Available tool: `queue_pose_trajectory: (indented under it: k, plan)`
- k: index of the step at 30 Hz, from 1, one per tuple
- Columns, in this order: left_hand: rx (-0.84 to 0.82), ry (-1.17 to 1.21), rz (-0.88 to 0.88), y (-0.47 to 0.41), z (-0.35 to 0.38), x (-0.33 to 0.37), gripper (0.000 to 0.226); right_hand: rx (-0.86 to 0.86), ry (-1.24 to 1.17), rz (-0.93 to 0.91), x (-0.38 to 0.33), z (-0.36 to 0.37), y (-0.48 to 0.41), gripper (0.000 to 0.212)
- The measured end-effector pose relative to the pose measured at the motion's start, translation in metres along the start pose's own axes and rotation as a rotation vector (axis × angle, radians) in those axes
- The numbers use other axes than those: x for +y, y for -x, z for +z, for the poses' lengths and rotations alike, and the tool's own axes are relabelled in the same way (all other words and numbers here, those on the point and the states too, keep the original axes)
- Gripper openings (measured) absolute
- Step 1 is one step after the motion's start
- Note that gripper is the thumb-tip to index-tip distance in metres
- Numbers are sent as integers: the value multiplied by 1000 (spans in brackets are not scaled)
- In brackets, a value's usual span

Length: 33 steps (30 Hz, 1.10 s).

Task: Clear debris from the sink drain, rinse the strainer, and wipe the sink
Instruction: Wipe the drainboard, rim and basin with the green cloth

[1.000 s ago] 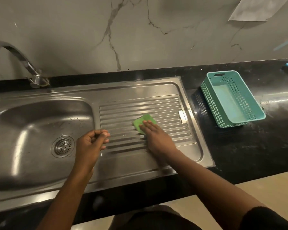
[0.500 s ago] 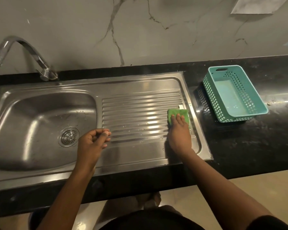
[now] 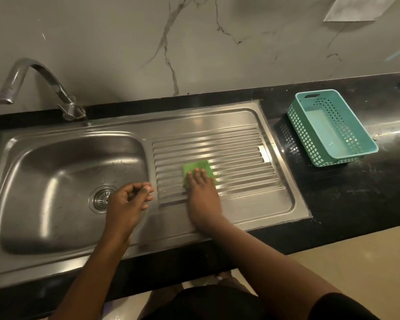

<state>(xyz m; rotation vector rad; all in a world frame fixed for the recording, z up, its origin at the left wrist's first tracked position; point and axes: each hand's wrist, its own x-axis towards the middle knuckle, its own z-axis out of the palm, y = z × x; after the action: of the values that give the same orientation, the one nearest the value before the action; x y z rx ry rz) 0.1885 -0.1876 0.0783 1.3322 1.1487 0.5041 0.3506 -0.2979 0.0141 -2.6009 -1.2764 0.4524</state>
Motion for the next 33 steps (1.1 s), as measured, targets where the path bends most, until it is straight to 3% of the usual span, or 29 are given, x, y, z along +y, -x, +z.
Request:
queue_pose_trajectory:
  k: [5, 8, 12, 17, 28, 33]
  plan:
    - [-18, -14, 29, -9, -10, 5, 15, -98, -13, -200, -72, 21, -1, 69]
    - [-24, -21, 30, -13, -14, 5, 15, -125, 74, -350, -68, 26, 6, 68]
    - [-41, -40, 39, -13, -14, 7, 11, -100, 85, -408, -36, 22, 5, 63]
    - [-34, -39, 31, -10, -9, 5, 9, -48, 46, -297, 19, 5, 11, 63]
    - [-91, -33, 40, -10, 11, 5, 9, 86, 58, 175, 165, -62, 38, 50]
    - [-112, -45, 50, -11, 12, 4, 10, 145, -37, 338, 157, -55, 41, 51]
